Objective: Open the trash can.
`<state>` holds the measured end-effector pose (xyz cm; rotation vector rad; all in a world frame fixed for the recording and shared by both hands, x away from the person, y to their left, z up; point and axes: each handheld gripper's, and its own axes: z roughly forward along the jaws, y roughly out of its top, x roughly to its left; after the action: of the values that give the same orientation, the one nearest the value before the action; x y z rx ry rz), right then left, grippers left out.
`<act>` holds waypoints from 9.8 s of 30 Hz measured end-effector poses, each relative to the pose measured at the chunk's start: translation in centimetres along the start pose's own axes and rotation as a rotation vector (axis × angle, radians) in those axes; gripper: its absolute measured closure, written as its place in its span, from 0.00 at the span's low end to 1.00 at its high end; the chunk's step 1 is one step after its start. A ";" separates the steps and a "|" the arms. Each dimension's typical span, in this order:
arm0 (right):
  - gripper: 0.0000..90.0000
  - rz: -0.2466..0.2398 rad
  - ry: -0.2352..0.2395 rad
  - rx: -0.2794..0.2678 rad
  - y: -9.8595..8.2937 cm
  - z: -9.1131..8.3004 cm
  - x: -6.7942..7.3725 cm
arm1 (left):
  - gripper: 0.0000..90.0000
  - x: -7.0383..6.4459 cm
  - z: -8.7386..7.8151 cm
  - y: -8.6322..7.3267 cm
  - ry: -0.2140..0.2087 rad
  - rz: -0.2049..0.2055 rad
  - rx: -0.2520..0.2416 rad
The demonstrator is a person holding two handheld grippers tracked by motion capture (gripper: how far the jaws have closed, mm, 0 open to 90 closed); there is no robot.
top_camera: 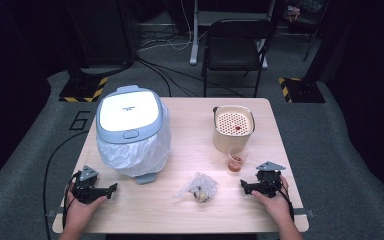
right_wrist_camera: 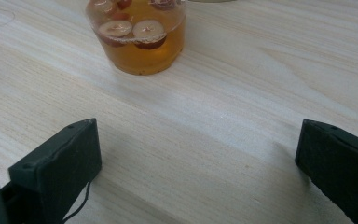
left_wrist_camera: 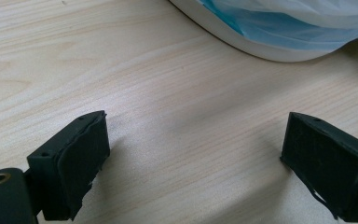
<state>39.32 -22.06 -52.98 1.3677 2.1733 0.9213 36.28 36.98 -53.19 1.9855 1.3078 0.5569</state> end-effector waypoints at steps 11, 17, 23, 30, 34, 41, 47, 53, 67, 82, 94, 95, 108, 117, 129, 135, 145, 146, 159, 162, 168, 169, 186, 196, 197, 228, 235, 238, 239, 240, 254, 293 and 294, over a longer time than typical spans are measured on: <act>0.00 -0.033 0.023 0.003 0.0 -0.1 0.0 | 0.08 0.0 0.0 0.0 0.004 -0.012 -0.013; 0.00 -0.029 0.023 0.005 -0.1 -0.1 0.0 | 0.09 0.2 -0.1 0.1 0.001 -0.020 0.001; 0.00 -0.036 0.023 0.003 0.0 -0.1 -0.1 | 0.09 0.0 0.0 0.1 0.017 -0.021 0.000; 0.00 -0.029 0.024 0.004 -0.1 -0.1 0.0 | 0.41 -0.4 -0.2 0.2 0.006 0.001 -0.045; 0.00 -0.030 0.023 0.005 0.0 -0.1 0.0 | 0.54 -1.3 -0.9 0.7 -0.034 0.003 -0.076; 0.00 -0.029 0.023 0.005 -0.1 -0.1 0.0 | 0.64 -2.4 -2.2 1.2 -0.064 -0.011 -0.095; 0.00 -0.032 0.026 0.004 0.0 -0.1 0.0 | 0.66 -2.5 -2.9 1.3 -0.104 -0.040 -0.114; 0.00 -0.029 0.030 0.003 -0.1 -0.1 0.0 | 0.66 -3.2 -3.1 1.4 -0.143 -0.040 -0.116; 0.00 -0.029 0.029 0.004 -0.1 -0.1 0.0 | 0.63 -6.4 -3.4 2.1 -0.214 0.094 -0.085; 0.00 -0.029 0.028 0.004 -0.1 -0.1 0.0 | 0.56 -10.1 -1.0 3.5 -0.267 0.151 -0.017; 0.00 -0.029 0.028 0.004 -0.1 -0.1 0.0 | 0.42 -12.3 -0.2 4.9 -0.276 0.161 -0.035; 0.00 -0.029 0.028 0.004 -0.1 -0.1 0.0 | 0.42 -12.4 -0.1 4.9 -0.272 0.159 -0.039; 0.00 -0.029 0.029 0.004 -0.1 -0.1 0.0 | 0.42 -12.6 1.3 4.7 -0.235 0.256 -0.030; 0.00 -0.035 0.027 0.006 -0.1 -0.1 0.1 | 0.43 -12.4 1.6 4.5 -0.250 0.226 -0.021; 0.16 -0.045 0.055 0.045 0.4 -0.9 0.2 | 0.43 -12.4 2.5 4.2 -0.242 0.234 0.010; 0.19 -0.027 0.060 0.065 0.6 -1.5 0.5 | 0.43 -12.3 2.5 4.1 -0.248 0.234 0.008; 0.21 -0.067 0.103 0.088 1.6 -3.4 2.1 | 0.43 -12.1 2.4 4.1 -0.254 0.246 0.013; 0.21 -0.074 0.110 0.085 1.7 -3.7 2.3 | 0.43 -12.2 2.4 4.1 -0.254 0.241 0.013; 0.25 -0.195 0.218 0.054 2.8 -6.2 6.1 | 0.43 -12.1 2.4 4.1 -0.253 0.240 0.013; 0.25 -0.200 0.244 0.051 3.3 -6.4 6.9 | 0.43 -12.2 2.5 4.1 -0.249 0.235 0.004; 0.22 -0.229 0.283 0.039 4.3 -6.1 8.2 | 0.43 -12.1 2.4 4.2 -0.254 0.239 0.013; 0.22 -0.234 0.287 0.038 4.5 -6.0 8.3 | 0.43 -12.1 2.4 4.2 -0.254 0.240 0.012; 0.18 -0.298 0.367 0.039 6.1 -3.9 11.2 | 0.43 -12.2 2.4 4.1 -0.251 0.239 0.012; 0.20 -0.330 0.389 0.043 6.5 -2.8 12.7 | 0.43 -12.2 2.4 4.1 -0.250 0.234 0.010; 0.20 -0.340 0.391 0.046 6.5 -2.7 12.9 | 0.43 -12.2 2.4 4.1 -0.251 0.236 0.011; 0.20 -0.378 0.325 0.080 5.6 0.7 14.5 | 0.43 -12.2 2.5 4.1 -0.252 0.232 -0.001; 0.15 -0.378 0.328 0.072 5.9 0.6 15.0 | 0.43 -12.1 2.4 4.1 -0.252 0.238 0.006; 0.17 -0.371 0.313 0.100 5.9 1.1 15.2 | 0.43 -12.1 2.4 4.1 -0.253 0.240 0.007; 0.21 -0.354 0.304 0.101 5.9 1.3 15.2 | 0.43 -12.1 2.4 4.1 -0.253 0.239 0.007; 0.25 -0.357 0.306 0.100 5.8 1.3 15.2 | 0.43 -12.1 2.4 4.1 -0.252 0.237 0.005; 0.63 -0.340 0.350 0.120 5.9 1.3 14.2 | 0.43 -12.2 2.4 4.1 -0.253 0.236 0.006; 0.63 -0.423 0.507 0.086 13.8 -5.3 14.3 | 0.43 -12.2 2.5 4.1 -0.254 0.235 0.002; 0.63 -0.419 0.509 0.093 14.0 -5.4 14.3 | 0.43 -12.2 2.5 4.1 -0.254 0.235 0.002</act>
<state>38.41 -6.64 -39.06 0.7033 2.7618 1.0913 35.58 24.04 -51.62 2.1459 0.9301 0.3947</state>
